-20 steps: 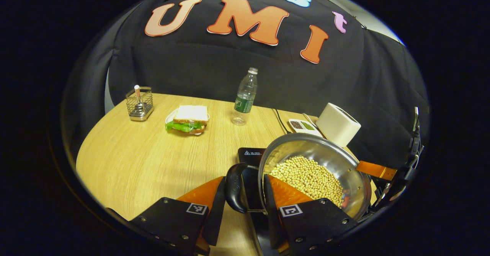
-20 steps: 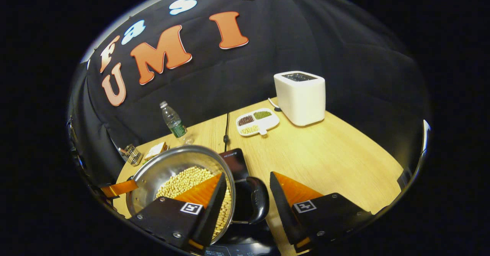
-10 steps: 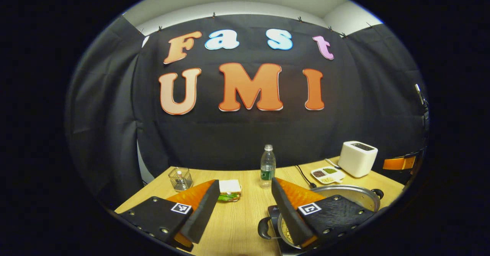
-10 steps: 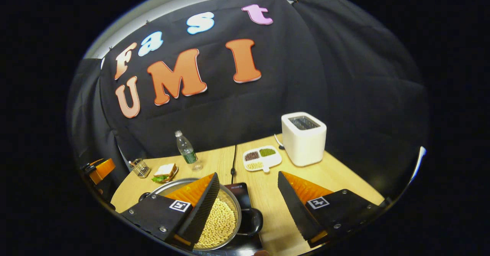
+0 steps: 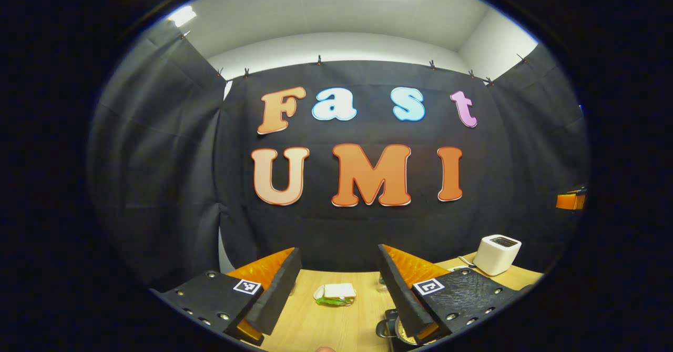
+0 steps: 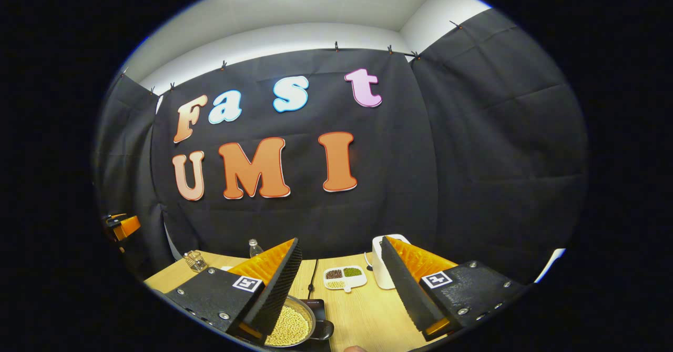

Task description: First push the handle of the pot to place it horizontally, then grasp the pot with both hands and set it on the induction cooktop.

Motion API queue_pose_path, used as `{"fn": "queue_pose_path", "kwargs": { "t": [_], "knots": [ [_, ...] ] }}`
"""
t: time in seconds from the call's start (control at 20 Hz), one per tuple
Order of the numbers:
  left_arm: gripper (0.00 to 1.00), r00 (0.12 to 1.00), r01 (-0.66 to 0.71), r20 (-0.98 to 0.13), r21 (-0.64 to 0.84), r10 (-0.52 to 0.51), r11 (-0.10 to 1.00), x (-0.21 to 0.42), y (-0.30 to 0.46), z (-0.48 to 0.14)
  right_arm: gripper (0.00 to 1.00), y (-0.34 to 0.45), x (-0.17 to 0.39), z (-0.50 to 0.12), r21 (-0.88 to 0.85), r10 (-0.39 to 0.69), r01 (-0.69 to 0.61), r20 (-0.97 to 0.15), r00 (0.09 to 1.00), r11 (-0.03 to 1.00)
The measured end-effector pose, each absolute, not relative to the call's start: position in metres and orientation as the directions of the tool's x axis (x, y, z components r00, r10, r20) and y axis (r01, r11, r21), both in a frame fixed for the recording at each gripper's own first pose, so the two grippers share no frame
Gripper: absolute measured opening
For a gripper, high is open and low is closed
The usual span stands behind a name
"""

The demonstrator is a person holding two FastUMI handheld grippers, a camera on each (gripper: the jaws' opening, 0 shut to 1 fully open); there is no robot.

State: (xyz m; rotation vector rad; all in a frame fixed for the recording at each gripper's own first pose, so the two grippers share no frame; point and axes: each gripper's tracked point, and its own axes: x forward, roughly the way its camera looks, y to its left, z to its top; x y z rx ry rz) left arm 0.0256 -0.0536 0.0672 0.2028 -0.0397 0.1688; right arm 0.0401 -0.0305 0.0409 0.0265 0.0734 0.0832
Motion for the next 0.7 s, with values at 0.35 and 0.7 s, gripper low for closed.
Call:
{"fn": "queue_pose_path", "kwargs": {
  "t": [0.35, 0.7],
  "knots": [
    [0.90, 0.976, -0.207, 0.104, 0.132, 0.194, 0.969, 0.004, -0.025, 0.122, 0.95, -0.030, 0.027, 0.071, -0.010, 0.105, -0.105, -0.029, 0.994, 0.994],
    [0.88, 0.988, -0.148, 0.060, 0.145, 0.141, 0.978, 0.000, -0.042, 0.101, 0.95, -0.020, 0.025, 0.074, -0.013, 0.119, -0.119, -0.024, 0.993, 0.993]
  ]
}}
